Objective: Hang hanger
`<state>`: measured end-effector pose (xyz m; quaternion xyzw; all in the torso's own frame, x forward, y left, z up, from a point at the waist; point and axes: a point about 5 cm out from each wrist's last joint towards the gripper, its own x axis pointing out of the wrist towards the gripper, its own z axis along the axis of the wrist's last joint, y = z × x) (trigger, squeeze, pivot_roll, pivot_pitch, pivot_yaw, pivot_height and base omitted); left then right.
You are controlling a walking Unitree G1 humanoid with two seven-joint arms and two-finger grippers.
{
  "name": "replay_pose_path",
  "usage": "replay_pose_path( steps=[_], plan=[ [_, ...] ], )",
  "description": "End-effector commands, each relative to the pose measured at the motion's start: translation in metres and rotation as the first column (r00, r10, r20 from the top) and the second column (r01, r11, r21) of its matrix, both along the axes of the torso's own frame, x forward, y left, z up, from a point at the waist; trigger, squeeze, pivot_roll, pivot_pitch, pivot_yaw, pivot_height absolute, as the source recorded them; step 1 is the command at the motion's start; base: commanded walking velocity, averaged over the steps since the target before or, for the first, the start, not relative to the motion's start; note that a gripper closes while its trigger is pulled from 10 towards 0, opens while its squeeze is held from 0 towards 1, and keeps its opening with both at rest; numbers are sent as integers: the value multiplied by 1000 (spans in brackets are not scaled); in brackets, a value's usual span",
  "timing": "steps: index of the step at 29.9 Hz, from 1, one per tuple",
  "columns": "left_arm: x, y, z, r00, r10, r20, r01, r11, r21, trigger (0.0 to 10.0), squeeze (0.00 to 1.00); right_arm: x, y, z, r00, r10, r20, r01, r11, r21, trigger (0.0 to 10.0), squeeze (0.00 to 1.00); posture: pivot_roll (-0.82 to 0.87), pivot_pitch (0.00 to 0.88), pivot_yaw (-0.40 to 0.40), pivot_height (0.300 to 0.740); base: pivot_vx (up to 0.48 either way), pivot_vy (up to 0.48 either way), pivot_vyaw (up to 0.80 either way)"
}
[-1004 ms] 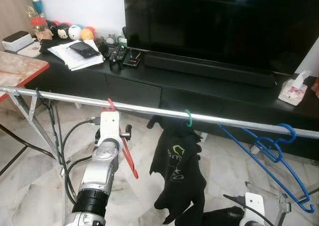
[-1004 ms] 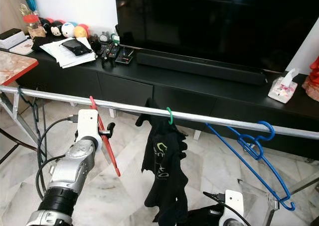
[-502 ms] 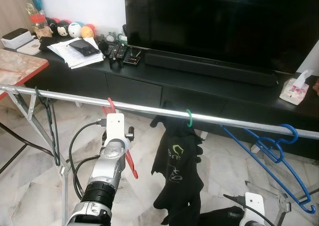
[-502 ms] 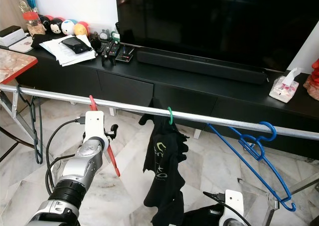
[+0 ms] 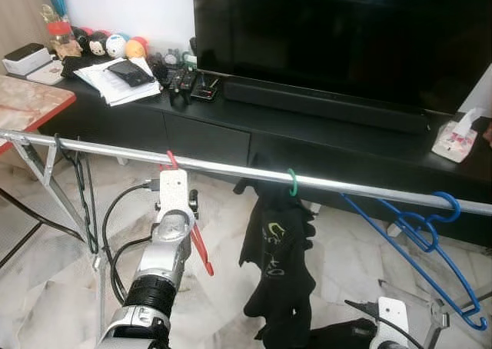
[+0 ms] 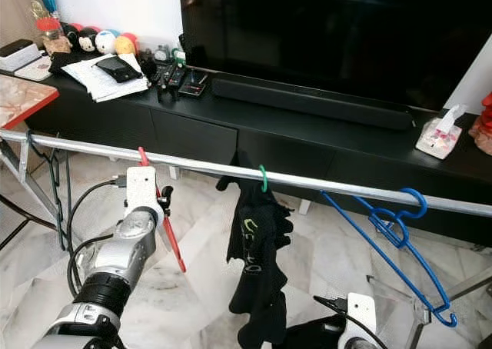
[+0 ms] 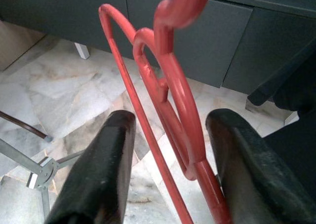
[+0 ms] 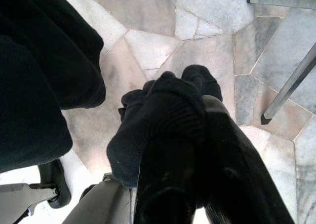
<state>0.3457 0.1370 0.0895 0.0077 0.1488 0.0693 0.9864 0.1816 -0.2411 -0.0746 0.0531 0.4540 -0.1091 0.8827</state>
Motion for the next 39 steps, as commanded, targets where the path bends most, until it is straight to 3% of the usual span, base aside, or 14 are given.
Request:
replay_pose_path(
  steps=[1, 25, 39],
  plan=[
    [3, -2, 5, 1000, -3, 16, 3, 1000, 17, 0, 0, 2, -6, 3, 1000, -4, 9, 5, 1000, -14, 10000, 0, 40, 0, -80, 740, 0, 0, 0],
    [2, -1, 3, 1000, 3, 3, -3, 1000, 31, 0, 0, 1, -7, 2, 1000, -3, 7, 4, 1000, -14, 10000, 0, 39, 0, -82, 740, 0, 0, 0],
    [-8, 1, 0, 999, -36, 40, 34, 999, 36, 0, 0, 4, -7, 4, 1000, -6, 23, 7, 1000, -18, 10000, 0, 46, 0, -83, 740, 0, 0, 0]
  ],
)
